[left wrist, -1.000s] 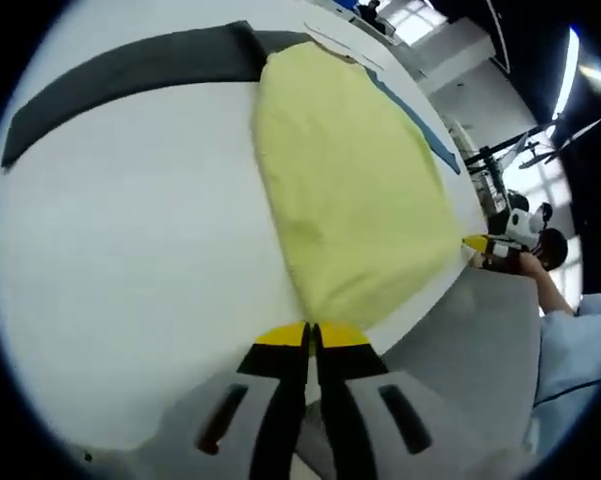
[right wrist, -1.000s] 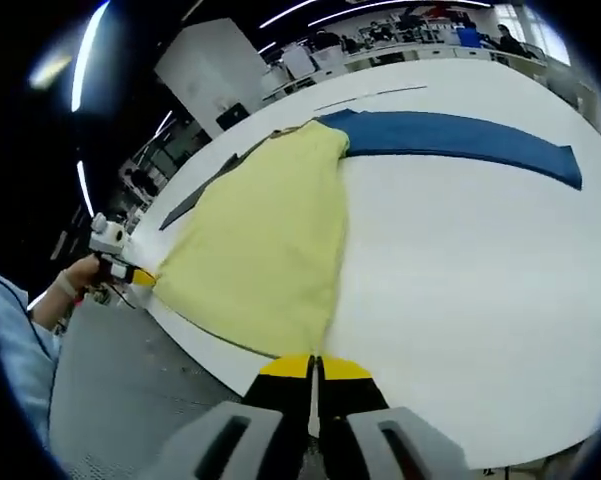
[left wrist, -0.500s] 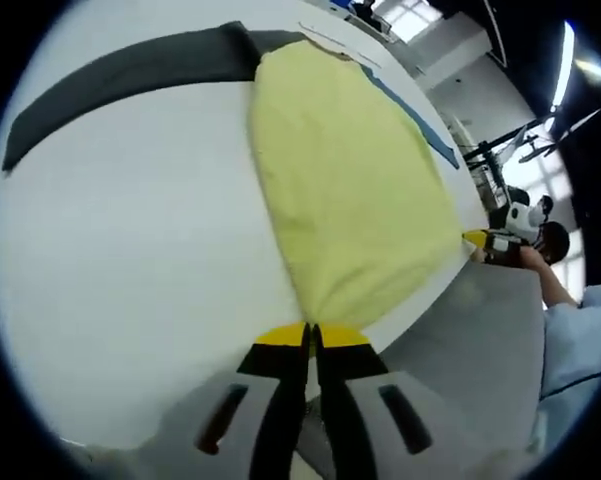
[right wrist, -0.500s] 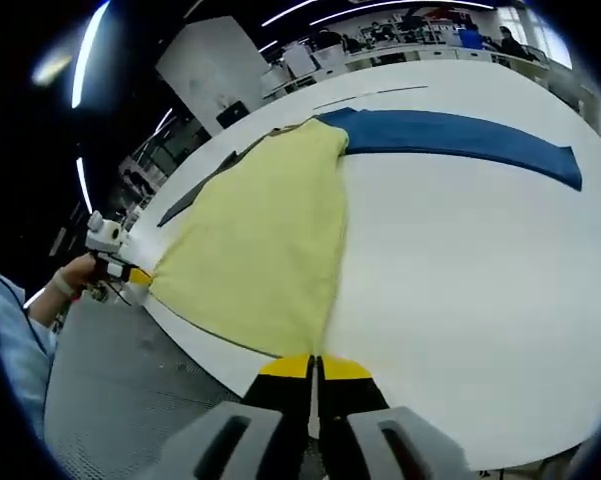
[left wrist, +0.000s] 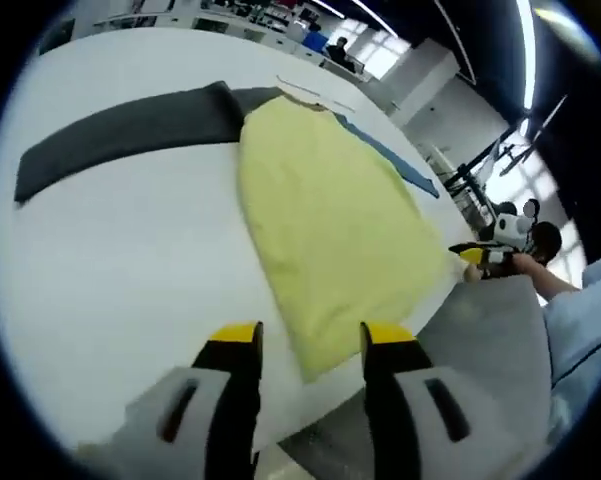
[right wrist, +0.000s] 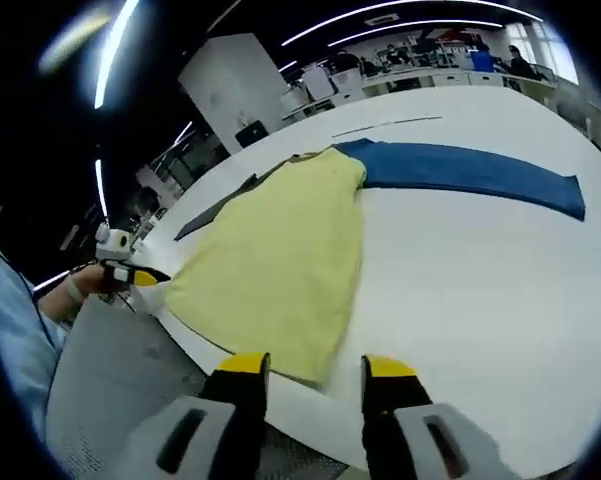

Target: Fold the garment on the visible template until the final outline fits inside the template.

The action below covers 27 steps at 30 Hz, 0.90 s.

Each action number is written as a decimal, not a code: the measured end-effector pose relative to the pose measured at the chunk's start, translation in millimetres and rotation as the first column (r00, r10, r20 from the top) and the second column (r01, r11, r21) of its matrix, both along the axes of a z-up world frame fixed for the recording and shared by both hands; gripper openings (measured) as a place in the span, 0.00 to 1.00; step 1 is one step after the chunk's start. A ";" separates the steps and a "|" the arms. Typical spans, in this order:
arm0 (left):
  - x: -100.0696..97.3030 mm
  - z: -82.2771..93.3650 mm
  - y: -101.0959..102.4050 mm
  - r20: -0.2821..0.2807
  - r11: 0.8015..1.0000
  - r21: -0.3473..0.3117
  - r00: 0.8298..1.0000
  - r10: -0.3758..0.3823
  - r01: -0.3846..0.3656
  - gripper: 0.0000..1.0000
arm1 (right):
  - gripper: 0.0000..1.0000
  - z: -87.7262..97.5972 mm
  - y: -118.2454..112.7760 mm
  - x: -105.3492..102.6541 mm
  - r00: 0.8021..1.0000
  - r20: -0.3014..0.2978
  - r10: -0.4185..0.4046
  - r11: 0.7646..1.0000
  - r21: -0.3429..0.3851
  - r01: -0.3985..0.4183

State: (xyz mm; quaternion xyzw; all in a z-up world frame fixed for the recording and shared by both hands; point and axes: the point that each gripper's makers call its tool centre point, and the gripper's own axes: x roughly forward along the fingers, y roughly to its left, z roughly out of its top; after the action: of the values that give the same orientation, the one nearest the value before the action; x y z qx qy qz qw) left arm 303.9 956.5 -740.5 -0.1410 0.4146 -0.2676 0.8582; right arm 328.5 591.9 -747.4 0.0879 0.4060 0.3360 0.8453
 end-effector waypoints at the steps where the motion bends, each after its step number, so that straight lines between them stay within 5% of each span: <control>1: 4.9 2.5 4.4 0.023 1.000 0.014 0.999 0.021 -0.022 0.50 | 0.53 1.3 -1.4 3.3 1.000 0.017 -0.008 1.000 -0.004 0.008; 4: 17.1 7.5 13.8 0.084 0.997 0.056 0.995 0.054 -0.059 0.75 | 0.72 2.6 -5.0 9.7 0.999 0.044 -0.031 0.999 -0.017 0.031; 11: 44.1 23.7 36.1 0.167 0.989 0.060 0.978 0.124 -0.136 0.98 | 0.86 7.7 -9.8 19.8 0.995 0.083 -0.060 0.998 -0.020 0.062; 19: 75.1 29.6 87.0 0.201 0.972 0.093 0.961 0.192 -0.214 0.95 | 0.91 15.2 -12.9 24.7 0.991 0.109 -0.078 0.997 -0.009 0.080; 27: 98.3 14.2 157.8 0.193 0.925 0.198 0.938 0.287 -0.324 0.87 | 1.00 32.3 -11.5 33.4 0.982 0.167 -0.084 0.996 0.018 0.082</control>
State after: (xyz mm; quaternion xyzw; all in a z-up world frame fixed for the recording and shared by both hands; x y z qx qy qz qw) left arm 402.2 1114.3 -726.3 -0.0830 0.3447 -0.0915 0.9305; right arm 361.9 580.4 -715.1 0.0807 0.3275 0.3088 0.8893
